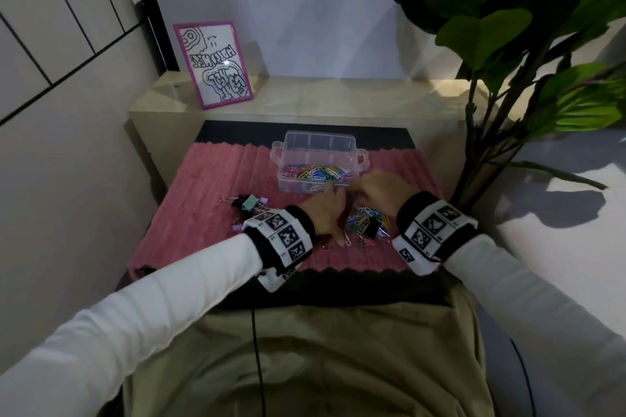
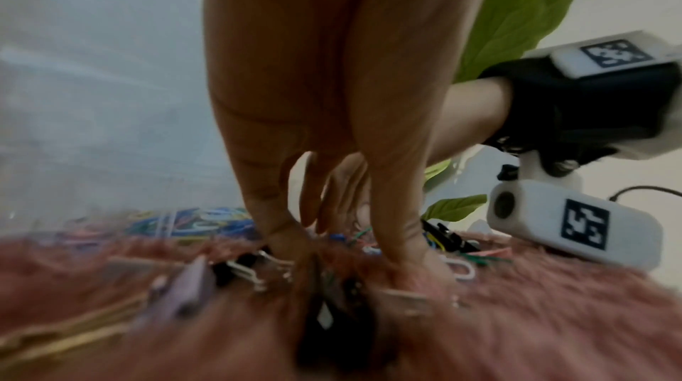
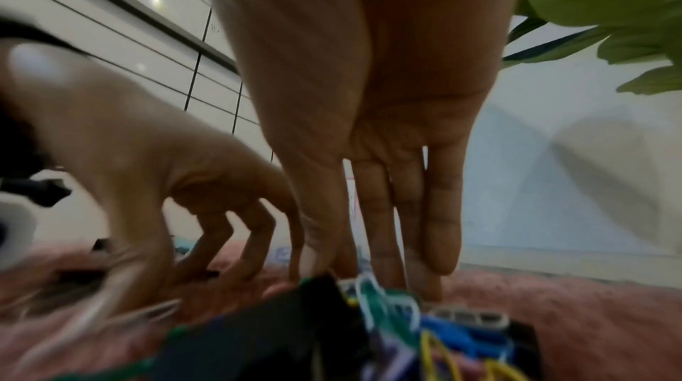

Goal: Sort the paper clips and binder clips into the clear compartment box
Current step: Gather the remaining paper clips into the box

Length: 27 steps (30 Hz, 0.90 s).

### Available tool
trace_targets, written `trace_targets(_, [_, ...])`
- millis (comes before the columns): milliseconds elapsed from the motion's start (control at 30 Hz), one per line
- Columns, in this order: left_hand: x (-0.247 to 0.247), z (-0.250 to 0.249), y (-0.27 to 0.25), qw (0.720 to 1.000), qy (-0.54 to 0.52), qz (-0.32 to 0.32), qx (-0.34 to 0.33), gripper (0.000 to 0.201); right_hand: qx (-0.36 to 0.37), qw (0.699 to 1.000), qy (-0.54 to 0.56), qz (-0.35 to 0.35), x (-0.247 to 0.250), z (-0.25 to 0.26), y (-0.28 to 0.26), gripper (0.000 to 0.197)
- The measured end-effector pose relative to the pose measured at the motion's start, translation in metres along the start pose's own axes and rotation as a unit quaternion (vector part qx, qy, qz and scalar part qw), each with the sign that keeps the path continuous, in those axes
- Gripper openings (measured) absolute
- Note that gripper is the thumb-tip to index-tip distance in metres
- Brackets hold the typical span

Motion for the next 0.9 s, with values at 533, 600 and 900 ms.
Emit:
trace_targets(533, [-0.001, -0.002, 0.015, 0.999, -0.047, 0.003, -0.019, 0.08, 0.005, 0.982, 0.177, -0.068, 0.017, -0.018, -0.003, 0.014])
trace_targets(600, [-0.003, -0.003, 0.014, 0.999, -0.036, 0.017, -0.027, 0.079, -0.011, 0.962, 0.263, -0.076, 0.026, -0.03, -0.004, 0.013])
trace_targets(900, [0.011, 0.0, 0.016, 0.997, -0.062, -0.037, -0.04, 0.029, -0.098, 0.874, 0.473, -0.051, 0.024, -0.068, -0.011, 0.014])
Point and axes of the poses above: each hand's wrist, its own y-axis towards the middle knuckle, its own x-axis out of the back of the hand, z = x × y, the point moved 10 cm from there along y, towards the middle knuckle, and after that the axes turned 10 degrees about -x, right-handed, at the moved point
